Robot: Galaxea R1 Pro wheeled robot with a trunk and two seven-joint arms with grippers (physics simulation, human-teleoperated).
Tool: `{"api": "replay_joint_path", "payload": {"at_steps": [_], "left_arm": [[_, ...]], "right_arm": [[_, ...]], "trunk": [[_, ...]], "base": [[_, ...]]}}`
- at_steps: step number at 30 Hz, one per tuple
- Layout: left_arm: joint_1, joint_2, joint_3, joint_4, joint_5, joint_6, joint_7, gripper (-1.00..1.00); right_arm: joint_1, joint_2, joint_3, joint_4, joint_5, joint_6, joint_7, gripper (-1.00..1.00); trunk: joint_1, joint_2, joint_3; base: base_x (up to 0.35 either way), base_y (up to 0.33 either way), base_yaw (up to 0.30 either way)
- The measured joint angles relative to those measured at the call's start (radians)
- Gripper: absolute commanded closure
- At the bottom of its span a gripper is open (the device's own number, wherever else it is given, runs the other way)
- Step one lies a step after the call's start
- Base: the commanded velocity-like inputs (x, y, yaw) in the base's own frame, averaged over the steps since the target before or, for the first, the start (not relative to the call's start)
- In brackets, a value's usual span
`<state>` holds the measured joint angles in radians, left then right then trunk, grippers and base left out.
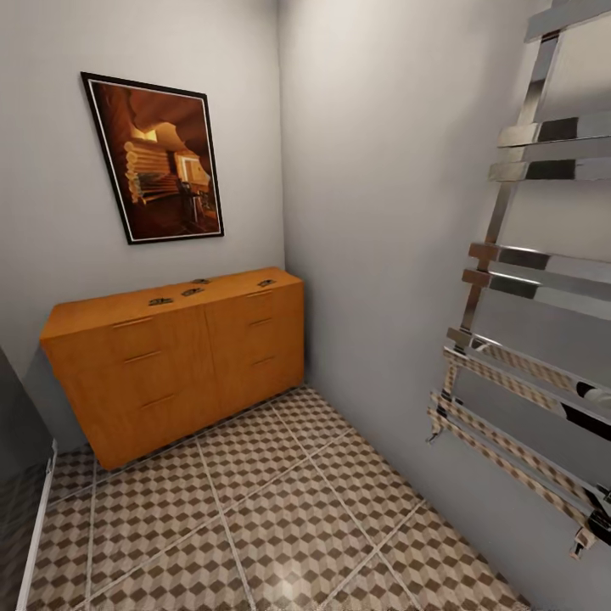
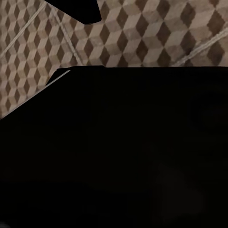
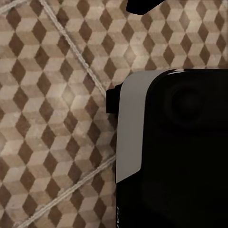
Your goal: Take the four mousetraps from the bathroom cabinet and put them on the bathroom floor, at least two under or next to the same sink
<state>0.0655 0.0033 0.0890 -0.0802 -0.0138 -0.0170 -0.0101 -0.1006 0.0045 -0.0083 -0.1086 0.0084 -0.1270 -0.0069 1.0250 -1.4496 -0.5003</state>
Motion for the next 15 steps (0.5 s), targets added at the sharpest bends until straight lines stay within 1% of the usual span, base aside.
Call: {"api": "replay_joint_path", "payload": {"at_steps": [15], "left_arm": [[0.000, 0.000, 0.000, 0.000, 0.000, 0.000, -0.001, -1.00]], "right_arm": [[0.000, 0.001, 0.000, 0.000, 0.000, 0.000, 0.000, -1.00]], "trunk": [[0.000, 0.000, -0.024]], "base": [[0.000, 0.000, 0.000]]}}
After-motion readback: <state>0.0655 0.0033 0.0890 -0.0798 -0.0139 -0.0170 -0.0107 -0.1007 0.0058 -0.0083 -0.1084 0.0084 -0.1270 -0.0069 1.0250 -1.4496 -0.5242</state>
